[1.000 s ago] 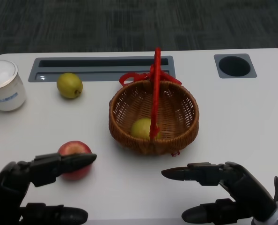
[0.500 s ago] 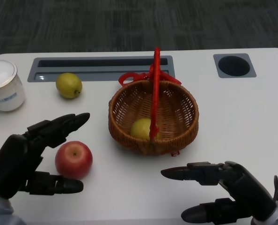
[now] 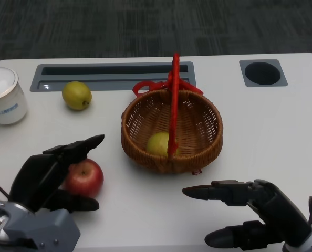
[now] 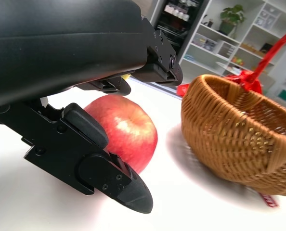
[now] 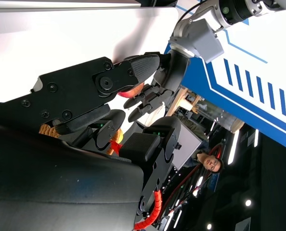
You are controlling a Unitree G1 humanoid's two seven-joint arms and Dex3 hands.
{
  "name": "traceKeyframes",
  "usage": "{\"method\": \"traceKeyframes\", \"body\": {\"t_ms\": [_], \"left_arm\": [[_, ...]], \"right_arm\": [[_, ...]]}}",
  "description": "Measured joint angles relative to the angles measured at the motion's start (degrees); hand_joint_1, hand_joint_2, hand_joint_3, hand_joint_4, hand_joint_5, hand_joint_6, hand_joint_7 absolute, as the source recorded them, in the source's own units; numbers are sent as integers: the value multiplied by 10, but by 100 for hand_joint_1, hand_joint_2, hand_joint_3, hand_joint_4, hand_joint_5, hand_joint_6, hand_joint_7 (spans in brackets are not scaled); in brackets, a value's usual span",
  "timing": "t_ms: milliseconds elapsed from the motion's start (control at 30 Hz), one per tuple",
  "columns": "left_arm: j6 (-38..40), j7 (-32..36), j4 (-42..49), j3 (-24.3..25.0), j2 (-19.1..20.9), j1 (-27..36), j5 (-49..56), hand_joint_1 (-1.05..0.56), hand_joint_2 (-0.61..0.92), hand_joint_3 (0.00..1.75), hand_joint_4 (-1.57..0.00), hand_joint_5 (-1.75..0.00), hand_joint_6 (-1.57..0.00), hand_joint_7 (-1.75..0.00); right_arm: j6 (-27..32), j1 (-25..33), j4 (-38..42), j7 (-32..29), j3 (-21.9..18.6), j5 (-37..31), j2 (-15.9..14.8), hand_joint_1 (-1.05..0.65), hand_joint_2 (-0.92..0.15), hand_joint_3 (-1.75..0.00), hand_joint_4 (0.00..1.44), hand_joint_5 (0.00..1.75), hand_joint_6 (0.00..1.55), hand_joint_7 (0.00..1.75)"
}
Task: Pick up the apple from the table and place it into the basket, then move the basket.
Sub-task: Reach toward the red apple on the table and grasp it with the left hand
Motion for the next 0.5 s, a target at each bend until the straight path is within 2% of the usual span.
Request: {"method": "traceKeyframes", "body": {"t_ms": [200, 500], "left_arm": [[35, 12, 50, -34, -4, -23, -18, -70, 71, 1, -44, -1, -36, -1], [81, 17, 73, -64, -16, -49, -48, -72, 71, 0, -45, -1, -39, -1]], "right_arm": [[0, 0, -1, 1, 0, 1, -1, -46, -88, 0, 81, 0, 74, 0], [1, 5, -13, 2, 2, 2, -2, -46, -87, 0, 82, 0, 75, 0]]}}
